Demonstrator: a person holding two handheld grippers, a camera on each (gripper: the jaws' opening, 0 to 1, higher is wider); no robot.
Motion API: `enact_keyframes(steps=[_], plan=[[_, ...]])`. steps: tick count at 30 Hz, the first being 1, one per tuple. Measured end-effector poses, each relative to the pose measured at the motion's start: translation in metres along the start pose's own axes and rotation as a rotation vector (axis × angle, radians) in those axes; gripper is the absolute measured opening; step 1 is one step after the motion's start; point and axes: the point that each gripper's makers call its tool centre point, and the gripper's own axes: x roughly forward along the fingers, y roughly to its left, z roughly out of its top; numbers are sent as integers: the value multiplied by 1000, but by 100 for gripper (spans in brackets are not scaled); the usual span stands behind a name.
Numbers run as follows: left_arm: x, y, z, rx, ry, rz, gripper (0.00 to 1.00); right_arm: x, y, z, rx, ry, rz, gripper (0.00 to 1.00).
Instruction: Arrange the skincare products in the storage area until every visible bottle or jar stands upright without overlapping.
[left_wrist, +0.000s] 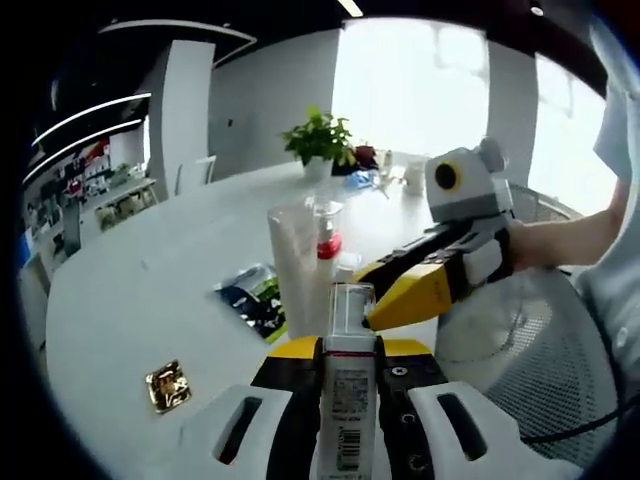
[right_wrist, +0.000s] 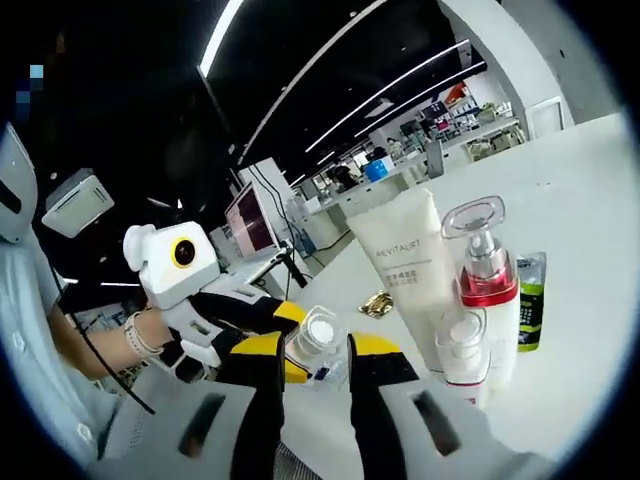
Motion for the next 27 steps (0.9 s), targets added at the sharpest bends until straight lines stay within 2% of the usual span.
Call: enact_keyframes(steps=[17,19,27], plan=[[10,2,-7,23,25,9,17,-1,8,8,-78,-29,3,19],[12,2,-7,28,23,9,17,-1,10,9,-110,-31,4,19],[21,2,-19,38,54,5,17,4,14,0,-184,18,3,20]])
